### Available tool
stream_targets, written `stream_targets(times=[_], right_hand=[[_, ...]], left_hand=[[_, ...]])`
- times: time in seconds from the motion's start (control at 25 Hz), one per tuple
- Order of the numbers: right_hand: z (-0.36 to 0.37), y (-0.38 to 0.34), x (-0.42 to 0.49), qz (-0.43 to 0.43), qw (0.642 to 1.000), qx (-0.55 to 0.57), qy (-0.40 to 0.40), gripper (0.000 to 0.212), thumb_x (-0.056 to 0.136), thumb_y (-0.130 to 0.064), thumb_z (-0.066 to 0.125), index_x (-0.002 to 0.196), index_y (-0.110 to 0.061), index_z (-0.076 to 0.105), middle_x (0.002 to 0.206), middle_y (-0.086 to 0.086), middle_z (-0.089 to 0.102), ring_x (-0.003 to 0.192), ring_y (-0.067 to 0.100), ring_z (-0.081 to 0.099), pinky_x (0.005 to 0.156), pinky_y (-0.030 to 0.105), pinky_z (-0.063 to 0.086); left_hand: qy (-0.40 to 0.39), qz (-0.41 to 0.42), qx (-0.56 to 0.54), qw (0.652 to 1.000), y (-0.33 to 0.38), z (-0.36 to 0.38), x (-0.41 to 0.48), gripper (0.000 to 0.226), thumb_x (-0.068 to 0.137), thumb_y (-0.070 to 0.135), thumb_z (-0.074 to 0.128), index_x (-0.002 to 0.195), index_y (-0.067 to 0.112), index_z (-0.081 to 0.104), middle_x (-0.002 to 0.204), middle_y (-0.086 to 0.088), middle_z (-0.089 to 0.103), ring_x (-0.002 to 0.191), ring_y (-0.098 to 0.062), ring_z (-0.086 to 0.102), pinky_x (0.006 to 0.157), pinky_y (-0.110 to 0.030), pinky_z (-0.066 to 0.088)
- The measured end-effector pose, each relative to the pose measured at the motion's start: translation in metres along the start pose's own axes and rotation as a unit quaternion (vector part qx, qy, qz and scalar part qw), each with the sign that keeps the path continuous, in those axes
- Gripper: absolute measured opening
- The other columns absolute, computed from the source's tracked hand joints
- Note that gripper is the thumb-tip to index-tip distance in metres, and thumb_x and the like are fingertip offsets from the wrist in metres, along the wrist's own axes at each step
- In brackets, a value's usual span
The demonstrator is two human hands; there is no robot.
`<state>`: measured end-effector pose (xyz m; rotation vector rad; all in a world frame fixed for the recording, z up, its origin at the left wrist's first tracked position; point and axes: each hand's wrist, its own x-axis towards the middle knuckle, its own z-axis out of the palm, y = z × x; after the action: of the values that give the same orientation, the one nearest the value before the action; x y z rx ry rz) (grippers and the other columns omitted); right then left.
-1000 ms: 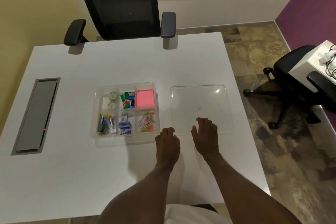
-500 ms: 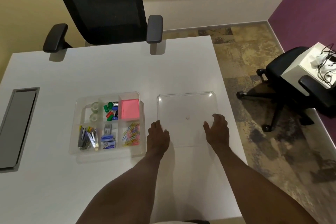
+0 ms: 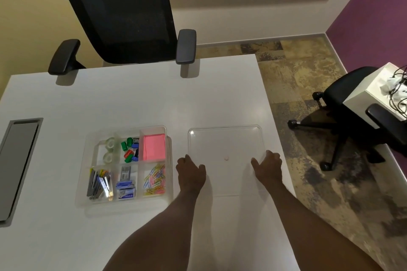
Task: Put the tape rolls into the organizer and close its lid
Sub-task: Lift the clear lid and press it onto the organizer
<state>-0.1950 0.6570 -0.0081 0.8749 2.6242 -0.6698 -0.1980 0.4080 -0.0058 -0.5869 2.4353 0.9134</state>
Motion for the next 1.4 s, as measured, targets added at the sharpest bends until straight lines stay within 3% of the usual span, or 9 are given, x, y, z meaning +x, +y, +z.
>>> stream_targets(times=[0.16, 0.36, 0.52, 0.68, 0.84, 1.0, 1.08, 1.24, 1.4], right_hand=[[-0.003, -0.002, -0.001, 0.041, 0.997, 0.054, 0.030, 0.064, 0.091, -0.039, 0.068, 0.138, 0.000, 0.049, 0.135, 0.025, 0.047, 0.129, 0.043, 0.046, 0.103, 0.050, 0.045], [-0.015, -0.008, -0.016, 0.046, 0.981, 0.153, 0.114, 0.044, 0.095, -0.032, 0.064, 0.125, -0.001, 0.057, 0.128, 0.025, 0.055, 0.114, 0.041, 0.059, 0.093, 0.045, 0.051], [-0.026, -0.027, -0.036, 0.038, 0.971, 0.185, 0.148, 0.040, 0.099, -0.032, 0.057, 0.127, -0.003, 0.054, 0.124, 0.022, 0.062, 0.112, 0.040, 0.062, 0.092, 0.045, 0.052], [-0.040, -0.055, -0.056, -0.003, 0.963, 0.181, 0.200, 0.038, 0.103, -0.027, 0.048, 0.130, 0.000, 0.054, 0.130, 0.024, 0.060, 0.119, 0.041, 0.060, 0.097, 0.048, 0.050], [-0.061, -0.104, -0.071, -0.061, 0.954, 0.185, 0.226, 0.025, 0.104, -0.016, 0.043, 0.116, 0.000, 0.057, 0.116, 0.022, 0.064, 0.107, 0.040, 0.062, 0.087, 0.045, 0.050], [-0.072, -0.161, -0.096, -0.132, 0.942, 0.204, 0.231, 0.020, 0.103, -0.011, 0.039, 0.101, -0.006, 0.058, 0.096, 0.015, 0.068, 0.089, 0.036, 0.064, 0.073, 0.039, 0.049], [-0.069, -0.189, -0.115, -0.169, 0.935, 0.222, 0.217, 0.021, 0.102, -0.009, 0.038, 0.098, -0.008, 0.058, 0.092, 0.013, 0.069, 0.085, 0.032, 0.065, 0.071, 0.033, 0.047], [-0.056, -0.245, -0.153, -0.231, 0.914, 0.228, 0.245, 0.020, 0.102, -0.009, 0.047, 0.102, -0.002, 0.066, 0.100, 0.019, 0.066, 0.091, 0.031, 0.064, 0.076, 0.025, 0.043], [-0.042, -0.280, -0.178, -0.254, 0.892, 0.342, 0.152, 0.019, 0.101, -0.004, 0.053, 0.107, 0.003, 0.069, 0.110, 0.026, 0.064, 0.082, 0.038, 0.072, 0.078, 0.040, 0.061]], left_hand=[[0.031, -0.083, -0.115, 0.989, 0.004, -0.004, 0.004, 0.059, 0.098, 0.027, 0.063, 0.149, -0.001, 0.051, 0.144, -0.026, 0.053, 0.138, -0.043, 0.051, 0.113, -0.052, 0.050], [0.105, -0.020, -0.240, 0.965, 0.008, -0.013, -0.012, 0.037, 0.101, 0.010, 0.061, 0.137, 0.002, 0.061, 0.119, -0.016, 0.062, 0.112, -0.031, 0.063, 0.105, -0.047, 0.054], [0.136, 0.017, -0.297, 0.945, 0.019, -0.035, -0.027, 0.025, 0.103, 0.004, 0.053, 0.127, 0.006, 0.062, 0.077, 0.000, 0.060, 0.077, -0.023, 0.058, 0.080, -0.038, 0.050], [0.117, 0.063, -0.342, 0.930, 0.023, -0.085, -0.028, 0.028, 0.105, -0.001, 0.048, 0.126, 0.004, 0.065, 0.102, -0.020, 0.076, 0.090, -0.035, 0.071, 0.084, -0.042, 0.059], [0.112, 0.096, -0.389, 0.909, 0.020, -0.156, -0.021, 0.025, 0.102, -0.004, 0.048, 0.114, -0.001, 0.071, 0.098, -0.019, 0.077, 0.080, -0.029, 0.068, 0.059, -0.023, 0.057], [0.172, 0.142, -0.329, 0.918, -0.007, -0.235, -0.014, 0.021, 0.102, 0.013, 0.064, 0.113, 0.005, 0.080, 0.104, -0.013, 0.082, 0.098, -0.024, 0.072, 0.095, -0.033, 0.057], [0.211, 0.160, -0.326, 0.908, -0.026, -0.272, -0.012, 0.024, 0.101, 0.018, 0.068, 0.115, 0.002, 0.081, 0.111, -0.015, 0.081, 0.105, -0.025, 0.072, 0.104, -0.036, 0.054], [0.191, 0.156, -0.384, 0.890, -0.066, -0.339, -0.006, 0.027, 0.102, 0.020, 0.066, 0.120, 0.004, 0.079, 0.095, -0.015, 0.078, 0.077, -0.020, 0.069, 0.078, -0.033, 0.059], [0.107, 0.082, -0.497, 0.857, -0.107, -0.388, 0.009, 0.026, 0.097, 0.015, 0.061, 0.111, 0.001, 0.077, 0.102, -0.021, 0.078, 0.084, -0.028, 0.074, 0.071, -0.031, 0.059]])
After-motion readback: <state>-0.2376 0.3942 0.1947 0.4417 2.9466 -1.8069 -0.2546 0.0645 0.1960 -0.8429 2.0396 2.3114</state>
